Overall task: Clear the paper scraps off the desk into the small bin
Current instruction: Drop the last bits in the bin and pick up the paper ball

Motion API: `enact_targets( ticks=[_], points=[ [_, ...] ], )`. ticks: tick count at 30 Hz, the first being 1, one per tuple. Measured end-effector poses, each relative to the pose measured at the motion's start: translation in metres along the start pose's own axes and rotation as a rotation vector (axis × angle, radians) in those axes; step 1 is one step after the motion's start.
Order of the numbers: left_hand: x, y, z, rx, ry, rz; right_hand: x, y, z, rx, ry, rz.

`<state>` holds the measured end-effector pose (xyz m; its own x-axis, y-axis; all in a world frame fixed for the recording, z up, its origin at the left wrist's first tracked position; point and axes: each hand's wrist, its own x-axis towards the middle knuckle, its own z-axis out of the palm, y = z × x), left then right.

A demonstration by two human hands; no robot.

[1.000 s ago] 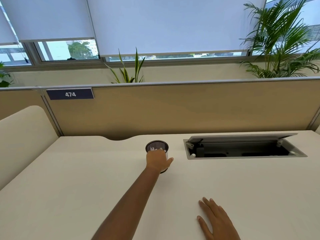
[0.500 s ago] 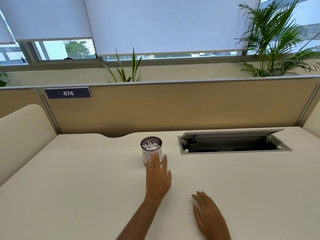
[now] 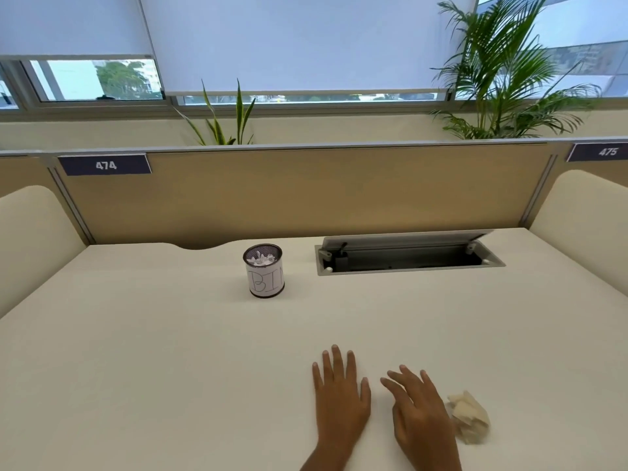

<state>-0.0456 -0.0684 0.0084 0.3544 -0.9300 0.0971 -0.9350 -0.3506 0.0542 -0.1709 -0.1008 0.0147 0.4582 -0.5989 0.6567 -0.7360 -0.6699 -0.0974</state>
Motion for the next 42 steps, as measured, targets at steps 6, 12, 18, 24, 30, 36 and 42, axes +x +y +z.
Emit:
enact_targets(
  ticks=[6,12,18,24,30,36,42],
  points=[
    [-0.002,0.005,-0.003,-0.077,0.046,0.000,-0.034,0.043,-0.038,-0.044,-0.172,0.299],
    [-0.013,0.004,-0.006,-0.080,0.120,0.003,-0.041,0.051,-0.053,0.095,-0.335,0.477],
    [-0.036,-0.006,-0.005,-0.065,0.129,0.012,-0.032,0.039,-0.052,0.364,-0.294,0.474],
    [-0.052,-0.040,-0.008,-0.042,0.124,-0.066,-0.013,0.005,-0.041,0.629,-0.345,0.454],
    [-0.050,-0.087,-0.013,-0.047,0.151,-0.141,0.012,-0.038,-0.015,0.785,-0.534,0.495],
    [-0.020,-0.133,-0.015,-0.247,0.103,-0.227,0.046,-0.090,0.016,0.745,-0.526,0.433],
    [0.047,-0.167,-0.036,-0.428,0.247,-0.235,0.118,-0.121,0.045,0.852,-0.414,0.547]
  ],
)
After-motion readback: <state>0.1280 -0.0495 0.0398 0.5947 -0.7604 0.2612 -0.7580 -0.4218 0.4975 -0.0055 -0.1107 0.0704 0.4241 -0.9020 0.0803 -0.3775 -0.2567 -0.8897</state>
